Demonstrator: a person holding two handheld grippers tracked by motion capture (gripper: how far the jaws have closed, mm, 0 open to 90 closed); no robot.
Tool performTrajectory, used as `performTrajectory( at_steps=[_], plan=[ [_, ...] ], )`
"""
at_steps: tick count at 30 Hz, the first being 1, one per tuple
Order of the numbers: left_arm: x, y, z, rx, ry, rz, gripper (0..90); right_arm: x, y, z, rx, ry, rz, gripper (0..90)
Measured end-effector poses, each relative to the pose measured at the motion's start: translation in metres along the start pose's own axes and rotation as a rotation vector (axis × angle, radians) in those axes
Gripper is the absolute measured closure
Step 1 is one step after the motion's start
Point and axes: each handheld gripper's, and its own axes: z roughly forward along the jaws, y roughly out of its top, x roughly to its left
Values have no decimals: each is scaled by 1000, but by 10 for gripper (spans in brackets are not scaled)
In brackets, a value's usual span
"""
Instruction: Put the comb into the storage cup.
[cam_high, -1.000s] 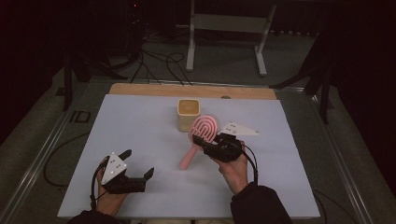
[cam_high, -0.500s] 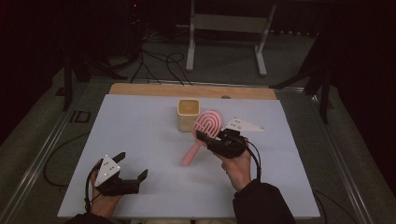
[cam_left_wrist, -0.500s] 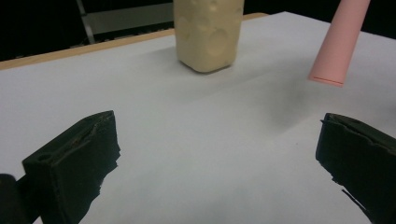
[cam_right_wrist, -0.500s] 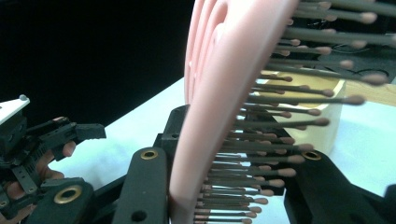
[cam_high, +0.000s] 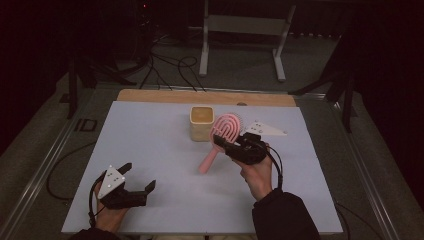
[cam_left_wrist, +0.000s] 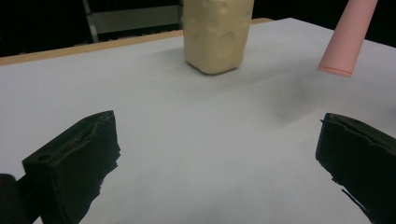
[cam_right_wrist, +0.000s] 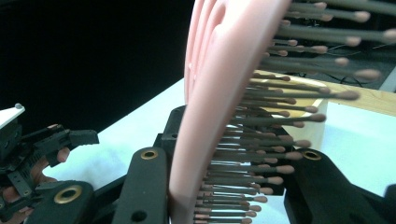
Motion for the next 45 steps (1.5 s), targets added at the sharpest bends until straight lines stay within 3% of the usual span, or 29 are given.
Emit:
performTrajectory(
  at_steps=[31,45],
  plan=[
    [-5,0,6,15,-8,8,2,-6,11,7,1,-14,-4,628],
    [-9,0,9,31,-30,18,2,-12,9,12,1,-46,-9,629]
  ],
)
